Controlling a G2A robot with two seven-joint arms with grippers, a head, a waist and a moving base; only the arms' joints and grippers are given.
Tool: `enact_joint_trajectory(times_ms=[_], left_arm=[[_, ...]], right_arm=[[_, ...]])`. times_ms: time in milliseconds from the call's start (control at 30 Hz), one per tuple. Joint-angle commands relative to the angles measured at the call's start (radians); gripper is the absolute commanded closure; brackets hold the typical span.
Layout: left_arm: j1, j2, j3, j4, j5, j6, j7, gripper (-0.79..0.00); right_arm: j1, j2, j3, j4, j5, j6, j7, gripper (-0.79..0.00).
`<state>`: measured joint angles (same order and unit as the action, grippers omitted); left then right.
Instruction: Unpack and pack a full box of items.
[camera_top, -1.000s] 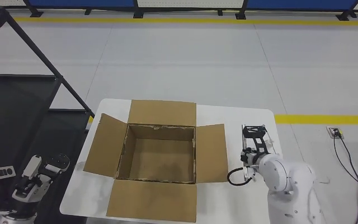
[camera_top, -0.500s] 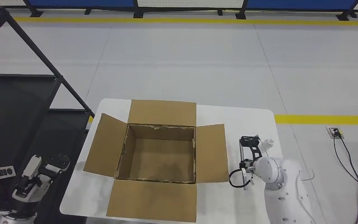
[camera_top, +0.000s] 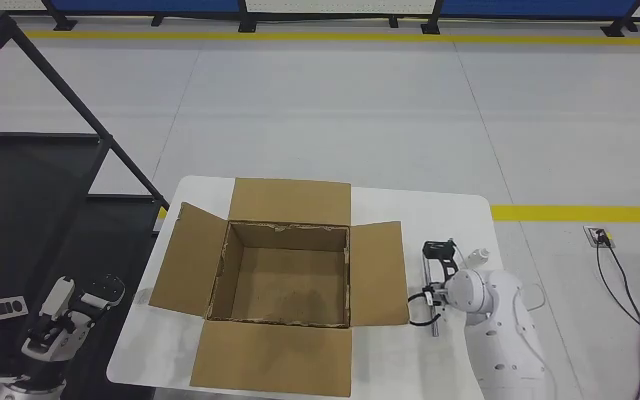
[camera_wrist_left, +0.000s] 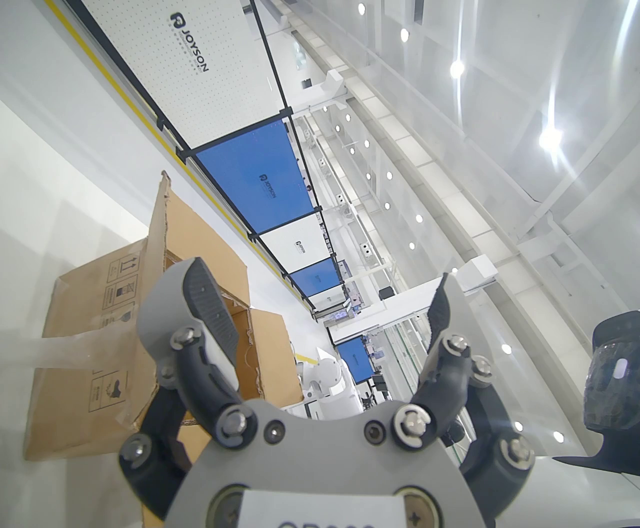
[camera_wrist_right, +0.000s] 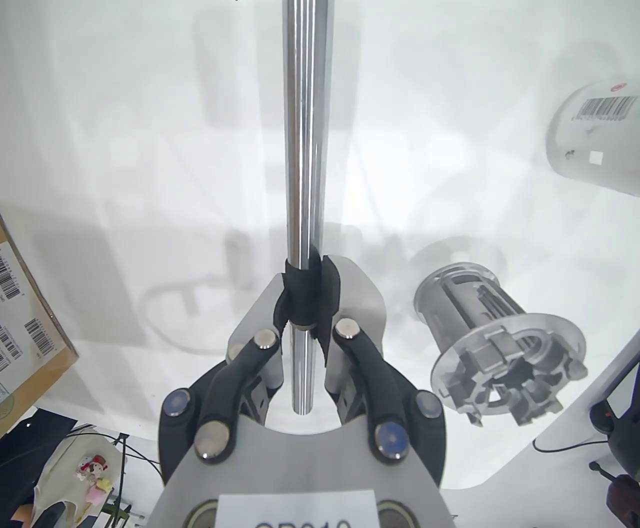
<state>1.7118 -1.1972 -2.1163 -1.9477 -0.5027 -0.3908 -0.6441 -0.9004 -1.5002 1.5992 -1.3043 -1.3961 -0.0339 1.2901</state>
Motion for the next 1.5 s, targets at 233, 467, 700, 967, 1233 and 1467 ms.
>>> enact_joint_trajectory(times_ms=[233,467,700,967,1233,1467], left_arm=[[0.0,0.0,0.0,0.0,0.0,0.0,0.0,-0.785],[-0.001,0.002,0.001,0.003,0.013,0.003,-0.008,-0.785],[0.034,0.007,-0.006,0.038,0.06,-0.073,-0.119,-0.785],[0.111,0.013,-0.018,0.118,0.089,-0.19,-0.267,-0.785],[0.106,0.008,0.014,0.212,0.558,-0.32,-0.116,-0.785],[0.034,-0.009,0.127,0.269,0.979,-0.349,0.158,-0.785]], right_arm=[[-0.022,0.011,0.009,-0.057,0.034,0.013,-0.016,-0.391],[-0.109,0.016,0.045,-0.32,0.169,0.023,-0.109,-0.634],[-0.181,0.017,0.065,-0.474,0.446,-0.052,-0.22,-0.785],[-0.164,0.032,0.052,-0.471,0.599,-0.138,-0.222,-0.785],[-0.148,0.046,0.035,-0.464,0.63,-0.146,-0.278,-0.785],[-0.185,0.059,0.028,-0.509,0.651,-0.152,-0.312,-0.785]])
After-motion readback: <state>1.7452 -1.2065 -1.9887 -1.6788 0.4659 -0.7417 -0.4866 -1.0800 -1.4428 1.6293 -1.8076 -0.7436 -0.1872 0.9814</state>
